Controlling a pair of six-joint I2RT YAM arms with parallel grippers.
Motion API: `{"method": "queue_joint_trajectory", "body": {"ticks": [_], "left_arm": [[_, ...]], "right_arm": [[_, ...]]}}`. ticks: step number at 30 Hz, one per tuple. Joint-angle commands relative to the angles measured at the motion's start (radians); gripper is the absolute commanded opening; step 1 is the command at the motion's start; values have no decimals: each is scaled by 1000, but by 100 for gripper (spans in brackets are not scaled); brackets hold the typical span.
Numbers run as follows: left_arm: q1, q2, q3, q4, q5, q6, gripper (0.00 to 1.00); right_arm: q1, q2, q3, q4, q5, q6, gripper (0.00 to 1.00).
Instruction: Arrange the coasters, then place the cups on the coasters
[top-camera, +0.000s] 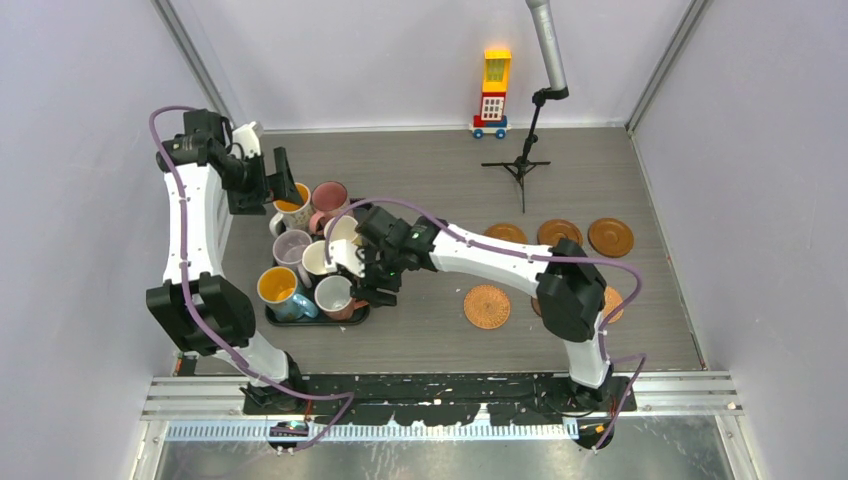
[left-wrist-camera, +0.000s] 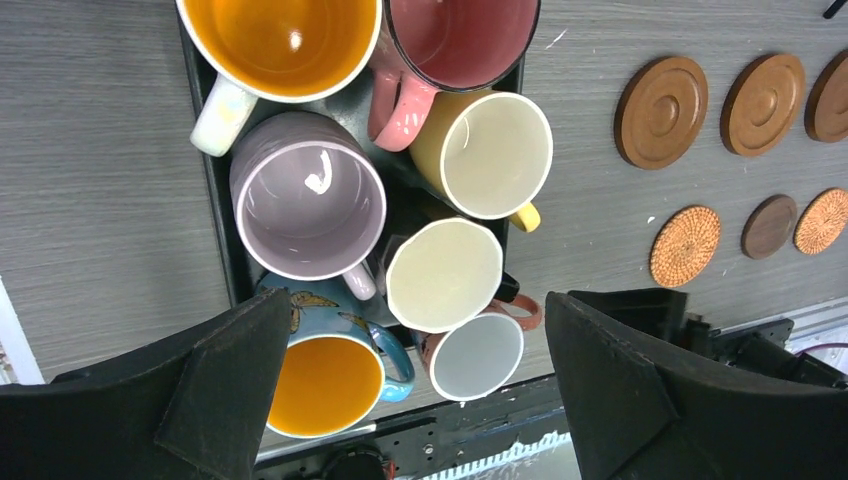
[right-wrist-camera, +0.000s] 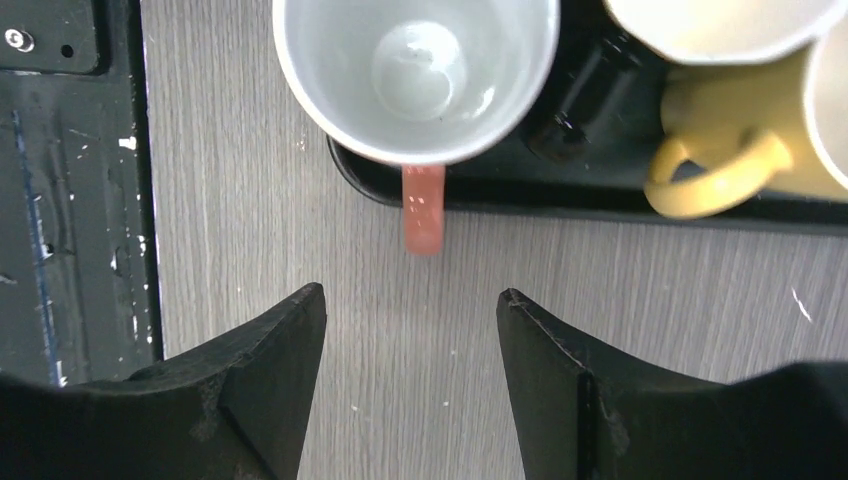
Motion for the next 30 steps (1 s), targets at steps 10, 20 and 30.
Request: {"method": "queue_joint_trajectory", "body": {"ticks": [10, 20, 30], "left_arm": [[18, -119, -85, -2, -72, -11, 100], [36, -110, -67, -5, -84, -16, 100], [40, -102, -55, -10, -95, -12, 100]], "right_arm": [[66, 113, 64, 146, 81, -24, 57], [80, 146, 64, 179, 66, -24, 46], [85, 98, 59, 173, 53, -27, 18]]}}
